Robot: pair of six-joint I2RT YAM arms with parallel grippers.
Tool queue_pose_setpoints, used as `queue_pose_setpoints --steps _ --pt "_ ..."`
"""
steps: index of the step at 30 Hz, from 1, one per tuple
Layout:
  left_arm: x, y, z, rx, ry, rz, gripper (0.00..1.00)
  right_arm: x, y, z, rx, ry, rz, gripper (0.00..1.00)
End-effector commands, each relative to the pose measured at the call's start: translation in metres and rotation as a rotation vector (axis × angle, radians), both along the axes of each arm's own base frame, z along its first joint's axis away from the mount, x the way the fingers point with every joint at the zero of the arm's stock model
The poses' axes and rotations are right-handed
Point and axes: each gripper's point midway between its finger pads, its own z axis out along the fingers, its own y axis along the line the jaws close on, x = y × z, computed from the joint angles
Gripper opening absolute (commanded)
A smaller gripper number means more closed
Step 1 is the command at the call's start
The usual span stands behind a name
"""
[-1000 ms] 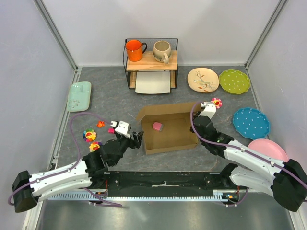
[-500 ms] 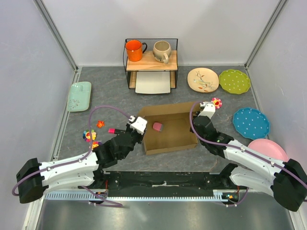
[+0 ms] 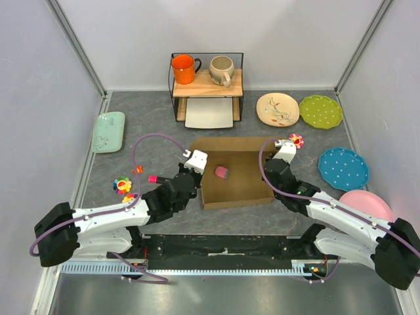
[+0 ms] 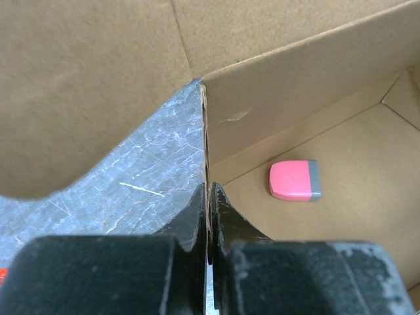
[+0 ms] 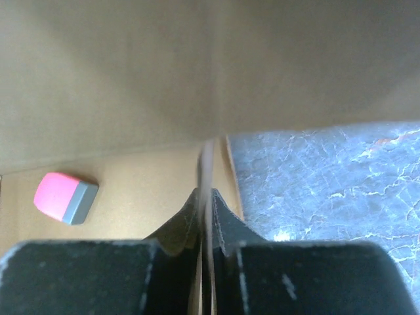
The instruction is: Fold the paper box
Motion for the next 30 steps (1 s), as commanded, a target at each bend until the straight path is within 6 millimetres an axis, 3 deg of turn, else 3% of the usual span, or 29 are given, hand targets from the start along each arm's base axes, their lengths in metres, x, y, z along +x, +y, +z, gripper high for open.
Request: queue_pose_setpoints --steps 1,7,17,23,30 --pt "0.010 -0.029 0.025 -0.229 0.010 0.047 0.02 -0.010 0.017 -0.007 0.004 0.058 0.066 0.15" --pt "0.020 -0.035 0.033 -0.266 0.013 0.107 0.02 -0.007 0.005 0.009 -0.047 0.017 0.032 0.33" --pt "0.022 -0.032 0.030 -0.236 0.003 0.123 0.02 -0.003 -0.014 0.059 -0.106 -0.085 -0.006 0.61" --pt "0.022 -0.029 0.032 -0.211 -0.008 0.121 0.02 -0.002 -0.023 0.071 -0.150 -0.103 -0.032 0.63" --pt "0.024 -0.024 0.032 -0.176 -0.019 0.125 0.02 0.005 -0.033 0.075 -0.187 -0.104 -0.058 0.56"
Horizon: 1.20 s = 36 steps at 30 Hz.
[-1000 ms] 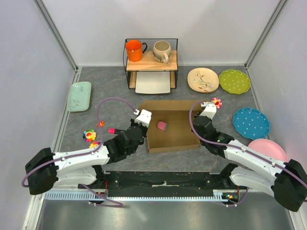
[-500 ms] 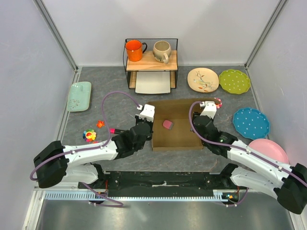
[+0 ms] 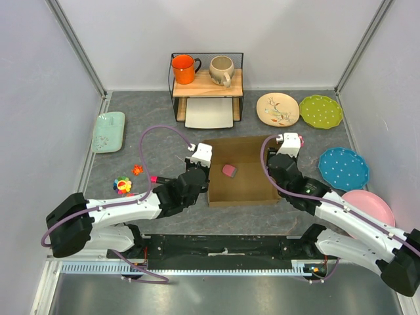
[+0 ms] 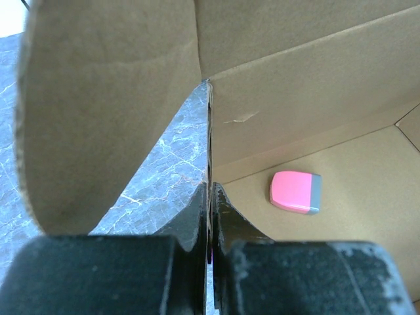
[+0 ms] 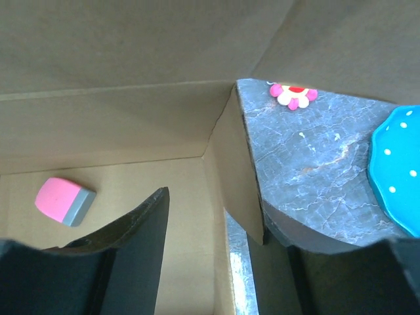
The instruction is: Fold the paper box
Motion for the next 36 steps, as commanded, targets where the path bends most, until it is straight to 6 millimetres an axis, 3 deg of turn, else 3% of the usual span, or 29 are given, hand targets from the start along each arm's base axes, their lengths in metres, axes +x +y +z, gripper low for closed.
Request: queue_pose_setpoints --steps 1,5,14,22,30,36 --pt "0.006 -0.002 0.028 -0.069 -0.056 0.013 0.02 0.011 -0.006 0.018 -0.015 -0.026 -0.030 0.53" --pt "0.003 -0.001 0.027 -0.067 -0.049 -0.011 0.02 0.023 -0.011 0.010 -0.014 0.003 -0.053 0.45" --pt "0.007 0.010 0.033 -0.116 -0.037 -0.036 0.02 0.037 -0.011 0.012 0.010 -0.005 -0.044 0.30" --pt "0.007 0.000 0.032 -0.151 0.006 -0.072 0.02 0.037 -0.003 0.006 0.027 0.006 -0.004 0.11" --pt "0.013 -0.013 0.046 -0.335 0.102 0.014 0.02 0.035 0.002 0.000 0.057 0.023 0.009 0.07" --pt "0.015 -0.016 0.045 -0.458 0.162 0.092 0.02 0.031 0.002 -0.009 0.059 0.039 0.014 0.06"
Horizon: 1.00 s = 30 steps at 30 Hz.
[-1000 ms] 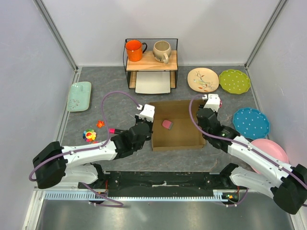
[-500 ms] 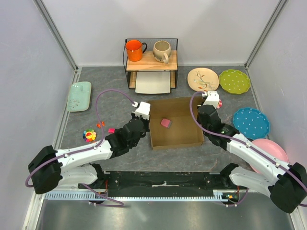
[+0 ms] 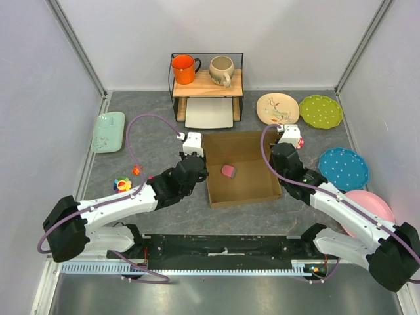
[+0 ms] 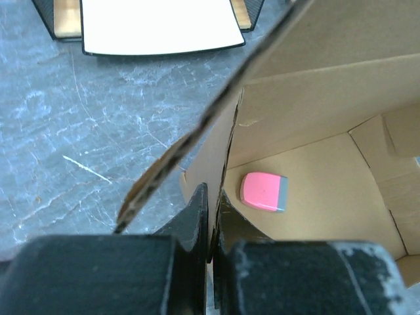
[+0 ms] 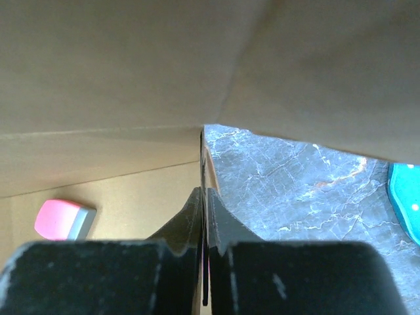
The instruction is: Fold the paper box
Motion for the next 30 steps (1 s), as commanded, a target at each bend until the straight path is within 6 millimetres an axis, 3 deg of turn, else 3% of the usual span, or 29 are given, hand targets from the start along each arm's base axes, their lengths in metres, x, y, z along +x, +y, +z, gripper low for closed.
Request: queue_pose_setpoints --steps 1,14,21,24,30 --pt "0.008 -0.020 0.035 -0.289 0.016 0.084 0.02 -0.001 0.005 -0.002 0.028 -0.004 0.010 0.06" --pt "0.007 -0.019 -0.017 -0.529 0.154 0.263 0.02 -0.007 0.010 -0.014 0.043 0.015 0.033 0.05" --pt "0.001 -0.026 -0.049 -0.513 0.189 0.216 0.02 -0.014 0.008 -0.028 0.053 0.032 0.032 0.05" --pt "-0.003 -0.020 -0.063 -0.473 0.188 0.209 0.02 -0.017 0.009 -0.035 0.068 0.045 0.040 0.05" --pt "-0.009 0.003 -0.072 -0.366 0.124 0.191 0.02 -0.025 0.024 -0.038 0.149 0.008 0.085 0.06"
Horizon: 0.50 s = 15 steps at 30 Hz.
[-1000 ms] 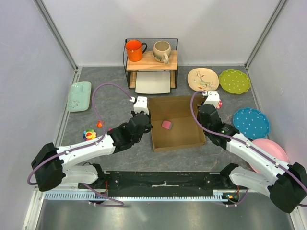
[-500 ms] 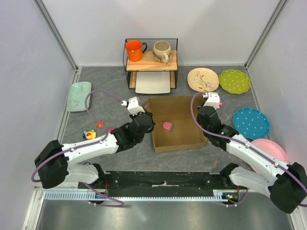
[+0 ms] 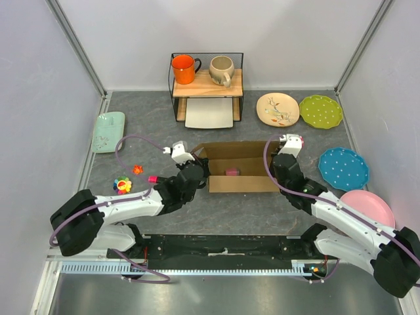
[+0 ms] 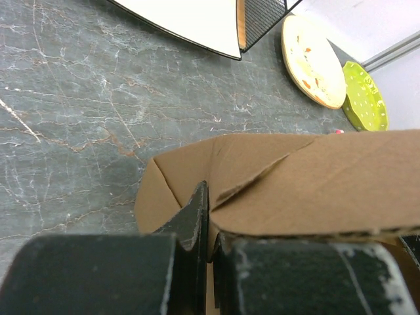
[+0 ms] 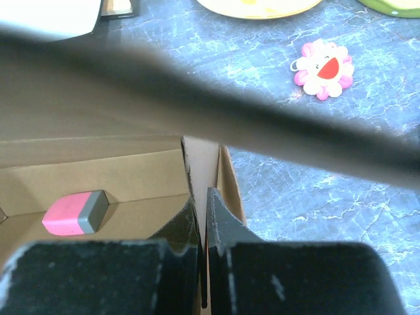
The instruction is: Fold the paper box
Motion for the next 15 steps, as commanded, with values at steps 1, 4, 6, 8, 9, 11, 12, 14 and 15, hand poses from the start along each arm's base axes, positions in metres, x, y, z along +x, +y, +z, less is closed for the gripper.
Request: queue_pose_setpoints --steps 1,4,6,8,9,11,12,14,15 --pt "-0.019 0.015 -0.030 0.091 0.029 -0.046 0.02 -0.014 0.025 -0.014 0.091 0.016 0.083 0.06" --pt "-0.024 0.029 -0.036 0.118 0.010 -0.045 0.02 -0.017 0.028 -0.019 0.080 0.027 0.092 0.08" --pt "-0.028 0.035 -0.036 0.129 -0.006 -0.054 0.02 -0.019 0.027 -0.019 0.072 0.030 0.096 0.13" --pt "-0.030 0.037 -0.035 0.153 -0.022 -0.072 0.02 -0.019 0.025 -0.012 0.079 0.011 0.091 0.22" --pt "-0.031 0.038 -0.037 0.162 -0.023 -0.076 0.02 -0.021 0.023 -0.010 0.074 0.014 0.092 0.27" --pt "-0.032 0.040 -0.038 0.185 -0.032 -0.086 0.02 -0.021 0.021 0.000 0.078 -0.005 0.085 0.41" --pt "-0.033 0.040 -0.040 0.196 -0.033 -0.090 0.02 -0.023 0.018 0.001 0.070 0.002 0.082 0.44" --pt "-0.034 0.040 -0.043 0.223 -0.034 -0.101 0.02 -0.024 0.015 0.014 0.081 -0.025 0.073 0.53" --pt "-0.035 0.040 -0.045 0.231 -0.032 -0.104 0.02 -0.026 0.012 0.016 0.076 -0.023 0.068 0.55"
